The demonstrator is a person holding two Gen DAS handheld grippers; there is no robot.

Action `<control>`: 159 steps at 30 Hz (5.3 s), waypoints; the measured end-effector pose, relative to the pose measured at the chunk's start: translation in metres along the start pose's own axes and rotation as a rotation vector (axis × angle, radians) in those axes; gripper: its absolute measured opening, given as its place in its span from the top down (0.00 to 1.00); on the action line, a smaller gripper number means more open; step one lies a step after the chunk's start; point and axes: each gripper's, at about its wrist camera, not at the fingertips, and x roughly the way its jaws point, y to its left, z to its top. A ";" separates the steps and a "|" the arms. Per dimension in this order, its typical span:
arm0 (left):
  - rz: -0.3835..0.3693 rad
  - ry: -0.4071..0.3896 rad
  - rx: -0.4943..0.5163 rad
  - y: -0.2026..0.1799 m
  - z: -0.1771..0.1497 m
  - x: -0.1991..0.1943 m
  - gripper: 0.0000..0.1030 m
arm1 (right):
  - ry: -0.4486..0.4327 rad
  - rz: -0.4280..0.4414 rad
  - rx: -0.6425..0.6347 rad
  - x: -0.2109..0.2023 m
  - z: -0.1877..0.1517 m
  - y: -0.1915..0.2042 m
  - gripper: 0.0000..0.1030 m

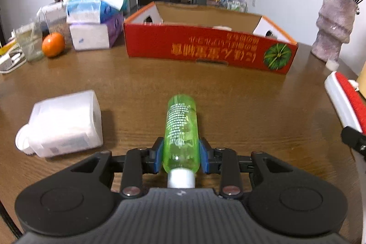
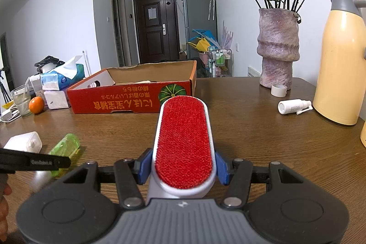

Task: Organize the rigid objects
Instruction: 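Lift the green bottle upright with the left tool while the right tool holds the lint brush, then carry the green bottle and lint brush with both tools over the cardboard box, then open both tools to drop the green bottle and lint brush into the box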

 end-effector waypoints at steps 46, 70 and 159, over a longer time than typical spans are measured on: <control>-0.079 -0.268 0.011 -0.002 0.039 -0.065 0.69 | -0.039 0.023 -0.008 0.007 0.017 0.021 0.47; -0.068 -0.372 -0.080 0.001 0.096 -0.052 0.69 | -0.104 0.070 -0.012 0.037 0.064 0.046 0.47; 0.086 -0.289 -0.087 0.002 0.205 0.112 0.00 | 0.111 0.081 0.189 0.260 0.197 0.006 0.04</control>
